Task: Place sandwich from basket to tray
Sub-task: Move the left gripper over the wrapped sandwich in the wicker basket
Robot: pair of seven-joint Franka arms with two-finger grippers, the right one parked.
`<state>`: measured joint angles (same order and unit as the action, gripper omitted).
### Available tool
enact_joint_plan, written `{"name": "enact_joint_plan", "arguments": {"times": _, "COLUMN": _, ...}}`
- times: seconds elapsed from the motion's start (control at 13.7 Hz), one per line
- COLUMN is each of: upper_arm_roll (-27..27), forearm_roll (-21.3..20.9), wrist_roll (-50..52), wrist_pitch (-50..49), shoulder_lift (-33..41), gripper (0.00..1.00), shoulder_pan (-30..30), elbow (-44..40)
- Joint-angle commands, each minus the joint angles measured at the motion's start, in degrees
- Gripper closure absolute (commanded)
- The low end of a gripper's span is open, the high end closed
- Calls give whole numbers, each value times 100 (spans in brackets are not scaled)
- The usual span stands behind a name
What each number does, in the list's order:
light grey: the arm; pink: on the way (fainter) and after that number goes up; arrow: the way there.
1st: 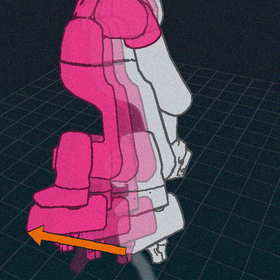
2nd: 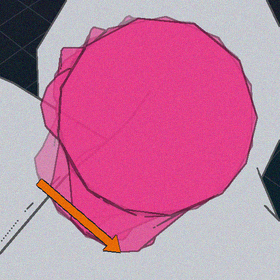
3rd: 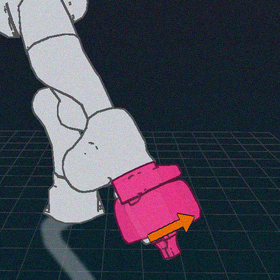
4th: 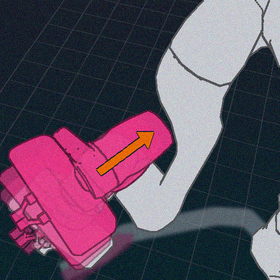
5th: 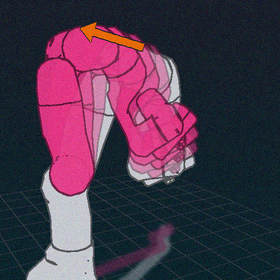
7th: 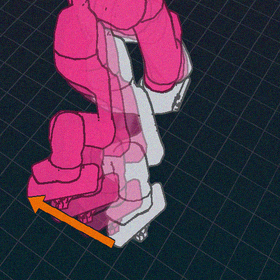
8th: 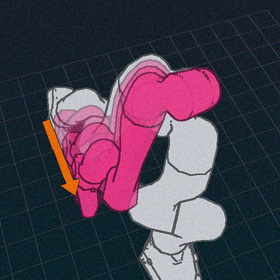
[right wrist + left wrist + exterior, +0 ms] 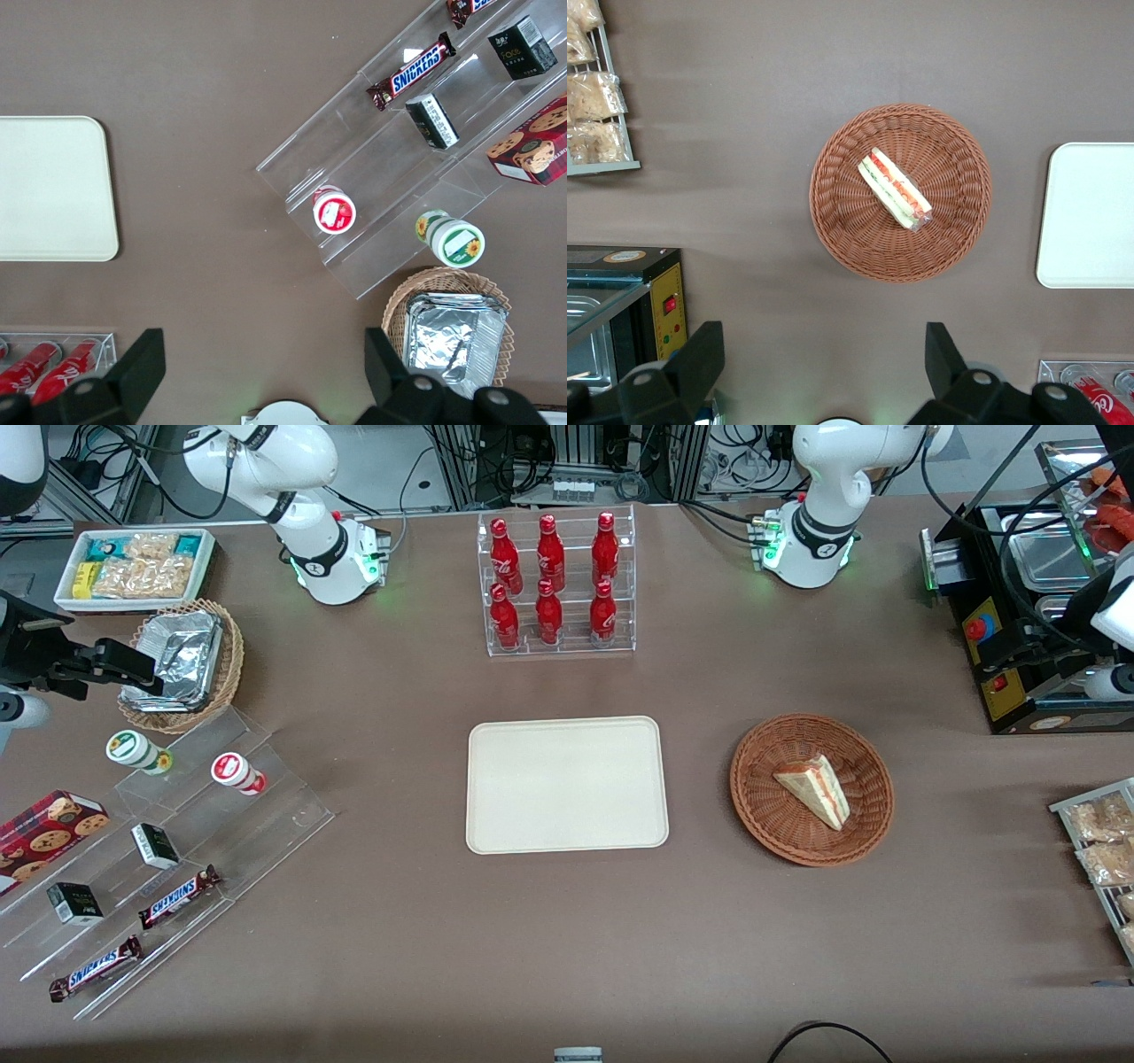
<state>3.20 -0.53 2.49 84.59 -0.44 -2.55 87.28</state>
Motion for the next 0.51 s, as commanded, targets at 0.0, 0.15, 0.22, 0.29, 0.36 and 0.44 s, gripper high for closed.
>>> {"name": "enact_joint_plan", "arguments": {"times": 0.0, "upper_arm_roll": 40, "forearm_roll": -52, "wrist_roll": -47, "wrist_pitch": -92, "shoulder_lift": 17, "gripper": 0, "shoulder_pan": 61, "elbow": 69}}
{"name": "enact_joint_plan", "arguments": {"times": 0.15, "upper_arm_roll": 49, "forearm_roll": -62, "wrist_roll": 41, "wrist_pitch": -39, "shoulder_lift": -87, "gripper": 0, "shoulder_pan": 150, "elbow": 87}}
{"name": "enact_joint_plan", "arguments": {"times": 0.22, "upper_arm_roll": 66, "forearm_roll": -79, "wrist_roll": 58, "wrist_pitch": 13, "shoulder_lift": -184, "gripper": 0, "shoulder_pan": 167, "elbow": 122}}
{"name": "enact_joint_plan", "arguments": {"times": 0.29, "upper_arm_roll": 67, "forearm_roll": -88, "wrist_roll": 67, "wrist_pitch": 136, "shoulder_lift": -289, "gripper": 0, "shoulder_pan": 176, "elbow": 166}}
{"name": "enact_joint_plan", "arguments": {"times": 0.36, "upper_arm_roll": 75, "forearm_roll": -88, "wrist_roll": 163, "wrist_pitch": 354, "shoulder_lift": -369, "gripper": 0, "shoulder_pan": 176, "elbow": 297}}
{"name": "enact_joint_plan", "arguments": {"times": 0.44, "upper_arm_roll": 75, "forearm_roll": -105, "wrist_roll": 408, "wrist_pitch": 748, "shoulder_lift": -395, "gripper": 0, "shoulder_pan": 176, "elbow": 585}}
